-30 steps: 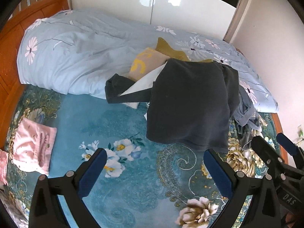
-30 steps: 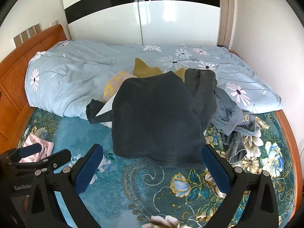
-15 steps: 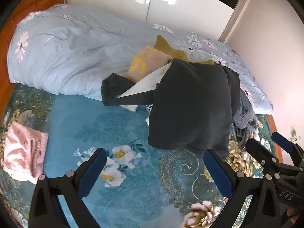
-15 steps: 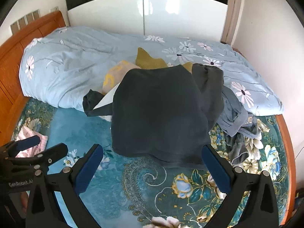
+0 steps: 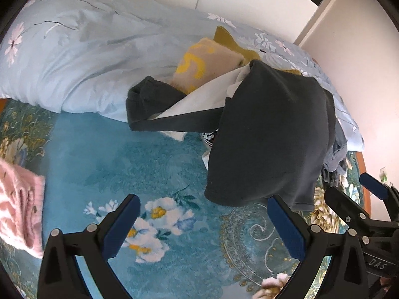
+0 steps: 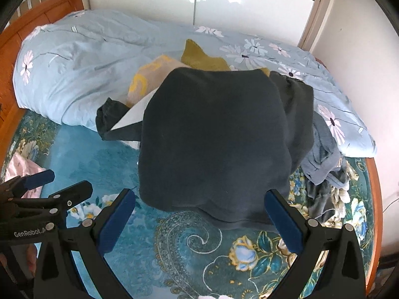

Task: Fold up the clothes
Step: 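Reach both grippers toward the dark grey hoodie on the clothes pile, then grasp the dark grey hoodie with the left gripper and lift it off the pile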

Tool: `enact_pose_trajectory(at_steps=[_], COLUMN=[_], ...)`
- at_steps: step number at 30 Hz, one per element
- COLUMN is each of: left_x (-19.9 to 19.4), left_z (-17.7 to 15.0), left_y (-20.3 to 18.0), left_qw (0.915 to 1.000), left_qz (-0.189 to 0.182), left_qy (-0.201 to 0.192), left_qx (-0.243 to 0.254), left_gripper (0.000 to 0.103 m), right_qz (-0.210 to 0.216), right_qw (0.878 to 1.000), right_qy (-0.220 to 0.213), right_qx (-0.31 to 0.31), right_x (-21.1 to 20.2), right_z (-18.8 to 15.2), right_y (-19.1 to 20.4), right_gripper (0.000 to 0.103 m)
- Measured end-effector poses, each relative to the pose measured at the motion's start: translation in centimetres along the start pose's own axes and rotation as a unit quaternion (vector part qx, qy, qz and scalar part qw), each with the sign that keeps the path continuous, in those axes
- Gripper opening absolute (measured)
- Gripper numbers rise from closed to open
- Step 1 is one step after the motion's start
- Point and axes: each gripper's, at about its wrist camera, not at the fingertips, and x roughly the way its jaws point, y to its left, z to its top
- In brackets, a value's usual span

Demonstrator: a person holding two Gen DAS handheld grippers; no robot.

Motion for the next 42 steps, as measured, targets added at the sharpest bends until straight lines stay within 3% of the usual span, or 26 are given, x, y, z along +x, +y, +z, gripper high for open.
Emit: enact_pose_trajectory(at_steps=[10,24,27,31,33,35,36,37,38,39,41,42], left_x=[3.3,7.6,8.9,10.6,11.2,11.9,12.2,12.3,12.3,12.1,10.1,8.8], left_z=[2.0,4.4,6.3,8.7,9.8,10.9,11.4,11.7,11.9,11.9,11.7,11.4], left_y=[1.0,0.3,0.4,-0.1,-1.0,-2.0,-2.5,-2.9,-3.4,-3.8,-4.7,-4.9], left_qw=[0.9997,0.9973,0.9946,0.9833,0.9807,0.9782,0.9769,0.9763,0.9779,0.9801,0.9847,0.9832], left_qz=[-0.009,-0.048,-0.074,-0.133,-0.149,-0.163,-0.171,-0.17,-0.159,-0.148,-0.141,-0.135], left_qy=[0.012,0.054,0.066,0.076,0.076,0.076,0.076,0.08,0.088,0.087,0.058,0.034], left_qx=[0.02,0.01,-0.032,-0.098,-0.102,-0.103,-0.103,-0.107,-0.104,-0.099,-0.085,-0.118], left_gripper=[0.103,0.103,0.103,0.102,0.101,0.086,0.064,0.035,0.016,0.008,0.008,0.008], right_qz=[-0.005,-0.009,-0.01,-0.03,-0.041,-0.052,-0.056,-0.06,-0.063,-0.067,-0.077,-0.083], right_qw=[1.0,0.999,0.999,0.999,0.998,0.997,0.997,0.996,0.995,0.994,0.992,0.992], right_qy=[0.017,0.041,0.034,0.036,0.042,0.052,0.058,0.064,0.069,0.075,0.082,0.083], right_qx=[-0.012,-0.006,0.002,0.001,-0.001,0.004,0.01,0.018,0.027,0.035,0.049,0.055], right_x=[4.3,6.5,5.7,4.4,3.9,3.3,3.0,2.7,2.3,2.0,1.0,0.3], right_z=[0.6,0.5,-0.1,-2.1,-3.4,-4.8,-5.5,-6.1,-6.7,-7.3,-8.2,-8.6], right_y=[1.0,-0.8,-1.8,-3.6,-4.6,-5.8,-6.4,-7.0,-7.6,-8.1,-9.2,-9.6], right_gripper=[0.103,0.103,0.103,0.103,0.103,0.103,0.103,0.103,0.103,0.103,0.103,0.103])
